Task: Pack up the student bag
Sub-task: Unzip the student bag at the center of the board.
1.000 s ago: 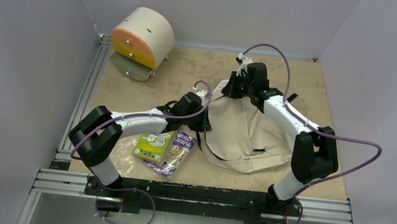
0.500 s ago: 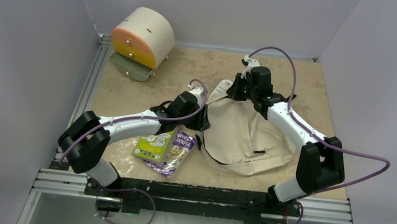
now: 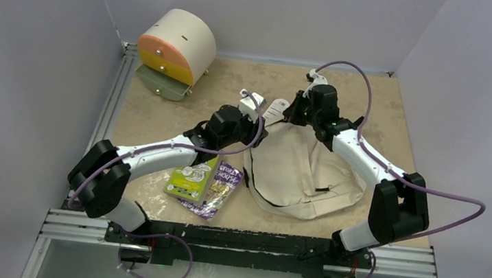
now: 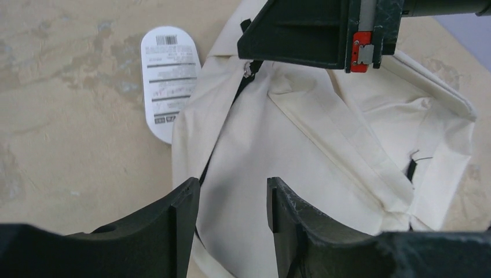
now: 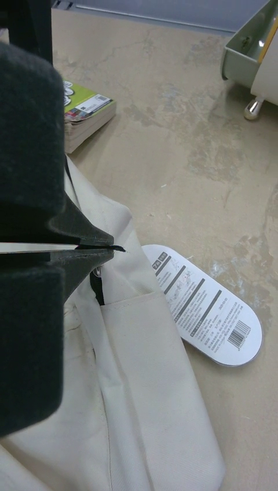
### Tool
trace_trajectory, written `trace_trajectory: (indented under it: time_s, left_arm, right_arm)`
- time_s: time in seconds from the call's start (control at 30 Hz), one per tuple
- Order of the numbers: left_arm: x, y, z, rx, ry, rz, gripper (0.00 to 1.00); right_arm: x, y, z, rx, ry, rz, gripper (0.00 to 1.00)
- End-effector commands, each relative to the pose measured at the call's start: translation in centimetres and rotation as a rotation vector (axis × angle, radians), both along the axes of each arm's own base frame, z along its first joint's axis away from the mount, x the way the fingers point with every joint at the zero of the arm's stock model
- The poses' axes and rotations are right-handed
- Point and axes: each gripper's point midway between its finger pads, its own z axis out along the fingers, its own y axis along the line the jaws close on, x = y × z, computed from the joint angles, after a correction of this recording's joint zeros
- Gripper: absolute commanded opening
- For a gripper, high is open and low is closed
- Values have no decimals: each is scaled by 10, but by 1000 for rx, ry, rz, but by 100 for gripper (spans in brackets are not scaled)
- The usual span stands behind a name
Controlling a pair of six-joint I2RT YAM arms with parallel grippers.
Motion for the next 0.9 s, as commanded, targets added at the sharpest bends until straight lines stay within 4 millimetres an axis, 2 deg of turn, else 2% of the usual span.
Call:
trace_trajectory:
  time_s: [0.0,0.2,0.6,0.87]
  left_arm:
    - [25,-25,48,-48,-331,-92,45]
    - [23,-41,61,-131,-524,-174,41]
    - [49,-76,39,-127,-567,-201,42]
    - [62,-91,37,-136,-616,-208,45]
  right_arm:
    - [11,4,39,100,-80,-18,0]
    - [15,0,40,136,-55,-23,0]
    - [24,-7,55,154,-88,16,0]
    - [23,-4,61,110,-208,99,0]
